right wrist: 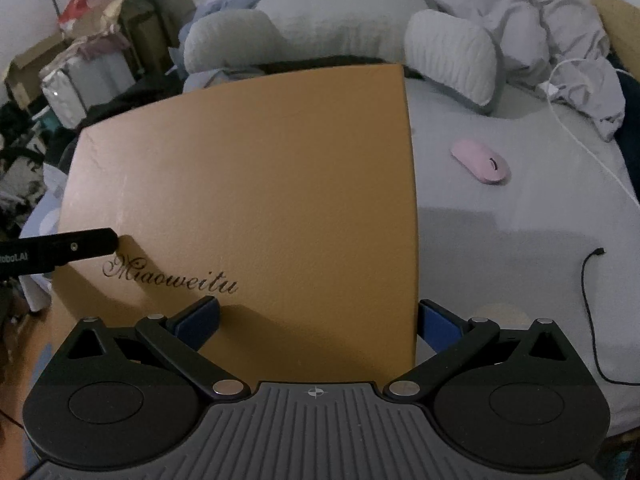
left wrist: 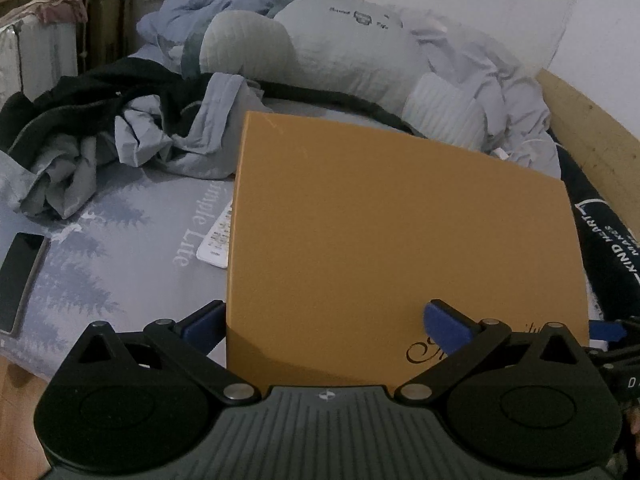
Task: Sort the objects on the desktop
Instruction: 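Lift the orange box with both grippers, then carry the orange box with both grippers over the cardboard box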
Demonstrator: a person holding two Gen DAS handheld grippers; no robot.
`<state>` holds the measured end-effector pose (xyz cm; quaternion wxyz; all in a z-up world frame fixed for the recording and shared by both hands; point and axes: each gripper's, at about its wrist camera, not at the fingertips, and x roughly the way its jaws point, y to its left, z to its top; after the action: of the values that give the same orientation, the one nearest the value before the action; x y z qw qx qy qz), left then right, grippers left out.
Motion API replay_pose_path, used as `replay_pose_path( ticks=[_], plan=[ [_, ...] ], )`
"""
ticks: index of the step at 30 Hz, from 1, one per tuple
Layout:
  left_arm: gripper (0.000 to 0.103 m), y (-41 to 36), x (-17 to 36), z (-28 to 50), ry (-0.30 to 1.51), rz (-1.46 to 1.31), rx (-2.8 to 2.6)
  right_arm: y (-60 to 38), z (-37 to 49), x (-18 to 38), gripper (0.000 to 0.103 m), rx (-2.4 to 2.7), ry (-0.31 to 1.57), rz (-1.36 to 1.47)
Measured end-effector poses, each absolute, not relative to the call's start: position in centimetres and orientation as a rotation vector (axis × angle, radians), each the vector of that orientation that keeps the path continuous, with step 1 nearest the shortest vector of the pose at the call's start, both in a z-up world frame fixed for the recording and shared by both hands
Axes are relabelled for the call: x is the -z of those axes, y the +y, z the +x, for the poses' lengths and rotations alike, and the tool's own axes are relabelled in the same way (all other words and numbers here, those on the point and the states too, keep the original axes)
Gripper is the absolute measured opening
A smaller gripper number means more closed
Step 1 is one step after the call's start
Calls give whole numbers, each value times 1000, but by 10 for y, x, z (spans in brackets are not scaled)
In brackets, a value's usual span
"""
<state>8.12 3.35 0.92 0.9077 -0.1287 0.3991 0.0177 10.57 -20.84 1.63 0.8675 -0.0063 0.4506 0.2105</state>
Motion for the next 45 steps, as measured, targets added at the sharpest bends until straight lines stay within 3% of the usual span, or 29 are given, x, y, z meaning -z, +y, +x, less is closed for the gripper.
replay_pose_path(
  ticks=[45],
  plan=[
    [103,45,12,151,917,-243,-22,-196,185,7,103,-428,1030,26]
  ],
)
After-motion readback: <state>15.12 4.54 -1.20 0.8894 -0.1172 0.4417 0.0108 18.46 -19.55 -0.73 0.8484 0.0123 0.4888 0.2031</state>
